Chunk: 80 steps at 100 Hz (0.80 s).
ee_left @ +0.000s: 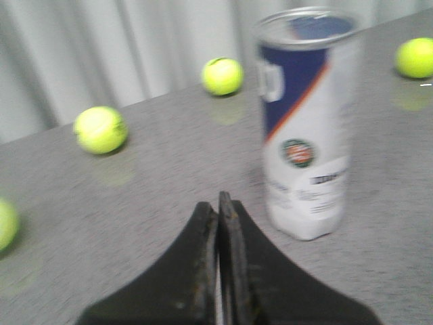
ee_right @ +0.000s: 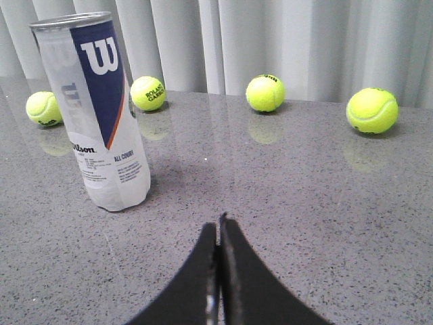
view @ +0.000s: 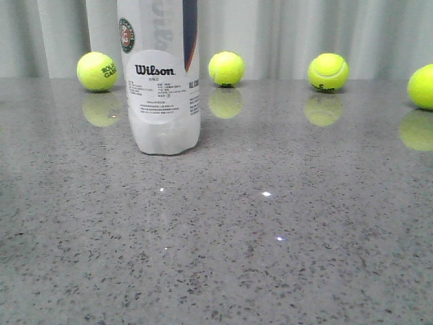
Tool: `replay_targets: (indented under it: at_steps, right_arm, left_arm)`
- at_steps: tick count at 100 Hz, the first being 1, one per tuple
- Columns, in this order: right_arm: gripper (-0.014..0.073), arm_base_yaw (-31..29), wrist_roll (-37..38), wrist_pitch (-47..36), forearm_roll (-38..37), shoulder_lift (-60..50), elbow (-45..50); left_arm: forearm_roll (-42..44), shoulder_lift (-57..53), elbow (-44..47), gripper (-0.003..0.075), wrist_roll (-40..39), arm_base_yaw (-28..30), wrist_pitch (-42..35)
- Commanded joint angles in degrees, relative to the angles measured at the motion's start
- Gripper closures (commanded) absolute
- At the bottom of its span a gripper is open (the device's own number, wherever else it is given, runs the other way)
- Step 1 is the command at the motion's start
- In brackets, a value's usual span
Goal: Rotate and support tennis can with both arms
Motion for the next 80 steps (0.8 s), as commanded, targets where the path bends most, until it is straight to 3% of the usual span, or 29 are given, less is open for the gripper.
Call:
replay_targets:
  at_steps: [1,30,40,57,80]
  right_arm:
    - [0.0652,0.03,-0.36,-4.36,0.4,0.32,-1.63]
    - [0.0652,0.03,-0.36,-4.36,0.4,0.32,-1.63]
    - [0.0652,0.03,-0.36,-4.36,0.4,0.32,-1.63]
    - [0.0652,0.03,-0.36,-4.36,0.4,0.32,-1.63]
    - [0.0652,0.03,-0.36,-4.36,0.4,0.32,-1.63]
  left_arm:
    - [-0.32,-0.17,-1.31,0.0738,-0.68,4.15,-4.16]
    - [-0.61,-5.84,3.36,0.0738,-0.68,12.5,-4.41]
    - [1.87,-10.28,8.18,0.0738,-3.06,13.97,-6.29]
    - [12.11,-19.44,18.67,0.0739,-14.27,15.9,-13.4]
    - [12.0,-30.45,30.78,0.0739,-14.4,16.54,-17.41]
